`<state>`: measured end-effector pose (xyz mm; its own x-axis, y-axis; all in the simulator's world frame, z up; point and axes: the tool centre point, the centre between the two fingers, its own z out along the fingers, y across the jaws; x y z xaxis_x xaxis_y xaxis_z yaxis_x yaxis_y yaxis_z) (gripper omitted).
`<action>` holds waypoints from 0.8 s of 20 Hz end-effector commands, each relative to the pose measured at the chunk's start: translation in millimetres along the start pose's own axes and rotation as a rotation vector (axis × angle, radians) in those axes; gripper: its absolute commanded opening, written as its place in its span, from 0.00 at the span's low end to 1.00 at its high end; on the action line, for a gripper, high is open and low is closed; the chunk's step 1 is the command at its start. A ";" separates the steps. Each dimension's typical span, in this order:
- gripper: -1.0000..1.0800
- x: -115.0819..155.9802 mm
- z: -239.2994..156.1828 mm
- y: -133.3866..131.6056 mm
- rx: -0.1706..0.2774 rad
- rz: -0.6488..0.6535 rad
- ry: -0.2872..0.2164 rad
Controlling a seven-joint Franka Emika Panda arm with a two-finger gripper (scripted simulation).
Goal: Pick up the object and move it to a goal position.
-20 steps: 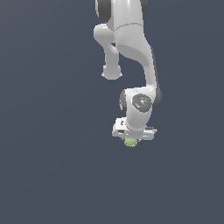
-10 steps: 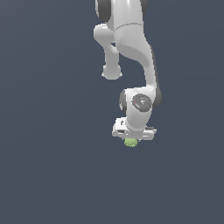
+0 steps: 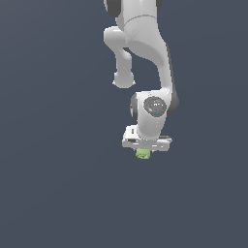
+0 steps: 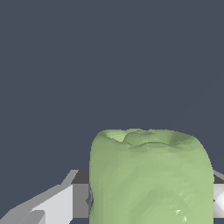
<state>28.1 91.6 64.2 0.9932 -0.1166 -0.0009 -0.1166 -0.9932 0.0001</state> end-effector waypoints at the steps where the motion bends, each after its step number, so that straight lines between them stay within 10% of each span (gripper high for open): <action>1: 0.00 -2.9 -13.2 5.7 0.000 0.000 0.001; 16: 0.00 -37.3 -148.8 64.4 0.001 0.000 0.001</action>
<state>-11.1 38.5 196.6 0.9931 -0.1171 -0.0002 -0.1171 -0.9931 -0.0006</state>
